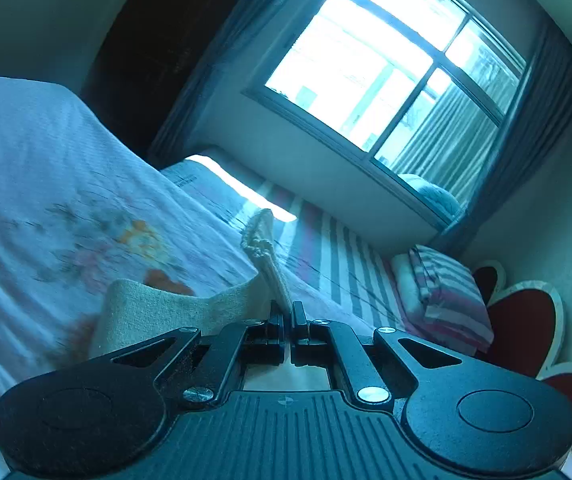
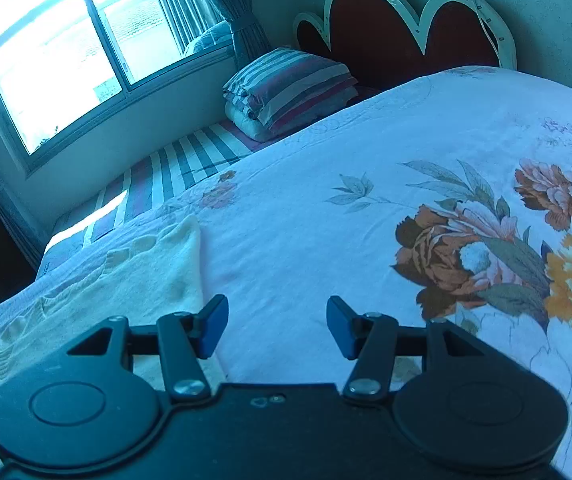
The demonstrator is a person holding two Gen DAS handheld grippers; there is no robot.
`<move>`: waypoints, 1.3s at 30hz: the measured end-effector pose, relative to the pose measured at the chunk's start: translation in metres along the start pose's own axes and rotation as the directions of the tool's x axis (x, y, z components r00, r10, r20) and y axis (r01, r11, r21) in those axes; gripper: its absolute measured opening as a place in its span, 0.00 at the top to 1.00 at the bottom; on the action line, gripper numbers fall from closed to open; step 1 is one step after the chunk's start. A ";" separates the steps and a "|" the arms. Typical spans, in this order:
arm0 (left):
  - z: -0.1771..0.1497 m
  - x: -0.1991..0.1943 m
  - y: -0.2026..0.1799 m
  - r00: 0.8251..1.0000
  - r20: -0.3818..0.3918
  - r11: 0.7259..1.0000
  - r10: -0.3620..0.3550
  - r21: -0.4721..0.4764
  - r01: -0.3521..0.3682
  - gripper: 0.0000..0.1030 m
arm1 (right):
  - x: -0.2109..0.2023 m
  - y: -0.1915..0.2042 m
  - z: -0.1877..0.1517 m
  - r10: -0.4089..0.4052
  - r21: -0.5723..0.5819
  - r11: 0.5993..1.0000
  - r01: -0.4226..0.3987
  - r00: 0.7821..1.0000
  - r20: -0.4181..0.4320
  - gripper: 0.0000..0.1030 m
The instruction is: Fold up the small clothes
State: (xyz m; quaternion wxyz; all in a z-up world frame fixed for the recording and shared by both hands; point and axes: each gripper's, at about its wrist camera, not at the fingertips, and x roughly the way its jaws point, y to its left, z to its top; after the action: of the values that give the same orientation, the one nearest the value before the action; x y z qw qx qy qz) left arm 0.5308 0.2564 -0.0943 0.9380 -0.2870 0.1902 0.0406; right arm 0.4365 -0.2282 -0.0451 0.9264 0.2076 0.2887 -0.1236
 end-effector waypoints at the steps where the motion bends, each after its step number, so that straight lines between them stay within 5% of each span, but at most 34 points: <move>1: -0.010 0.004 -0.017 1.000 -0.011 1.000 -0.011 0.018 0.011 0.98 | 0.003 -0.005 0.004 0.006 0.002 1.000 -0.006 1.000 0.001 0.47; 11: -0.112 0.028 -0.173 0.976 -0.189 0.967 -0.107 0.208 0.146 0.98 | 0.018 -0.052 0.025 0.044 0.004 0.999 -0.044 0.999 -0.020 0.47; 21: -0.176 0.050 -0.247 0.929 -0.348 0.910 -0.128 0.330 0.249 0.97 | 0.011 -0.093 0.029 0.024 0.031 0.999 -0.023 0.999 -0.029 0.42; 23: -0.181 0.044 -0.256 0.921 -0.358 0.897 -0.151 0.341 0.280 0.79 | 0.011 -0.092 0.029 0.026 0.034 0.999 -0.025 0.999 -0.029 0.41; 24: -0.180 0.036 -0.254 0.921 -0.350 0.896 -0.172 0.333 0.294 0.61 | 0.011 -0.091 0.029 0.033 0.038 0.999 -0.032 0.999 -0.029 0.41; 25: -0.179 0.026 -0.252 0.926 -0.331 0.896 -0.180 0.334 0.293 0.55 | 0.011 -0.089 0.029 0.045 0.042 0.998 -0.044 0.999 -0.028 0.41; 28: -0.169 -0.001 -0.234 0.949 -0.282 0.906 -0.139 0.350 0.237 0.55 | 0.013 -0.071 0.029 0.130 0.054 0.990 -0.128 0.991 -0.029 0.47; 32: -0.146 -0.028 -0.173 0.985 -0.169 0.927 0.028 0.373 0.038 0.56 | 0.028 -0.014 0.021 0.279 0.011 0.960 -0.279 0.957 -0.074 0.61; 35: -0.132 -0.039 -0.125 0.978 -0.151 0.934 0.142 0.349 -0.082 0.56 | 0.046 0.031 0.008 0.365 -0.005 0.930 -0.368 0.922 -0.128 0.66; 39: -0.124 -0.037 -0.090 0.961 -0.178 0.924 0.213 0.355 -0.139 0.56 | 0.068 0.081 -0.010 0.405 0.002 0.911 -0.412 0.895 -0.186 0.66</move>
State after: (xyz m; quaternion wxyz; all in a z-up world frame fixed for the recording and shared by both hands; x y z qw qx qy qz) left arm 0.4716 0.1141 -0.1279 0.9399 -0.1056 0.3190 0.0605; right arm 0.5141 -0.1593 -0.0671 0.9050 0.2567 0.3246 0.0985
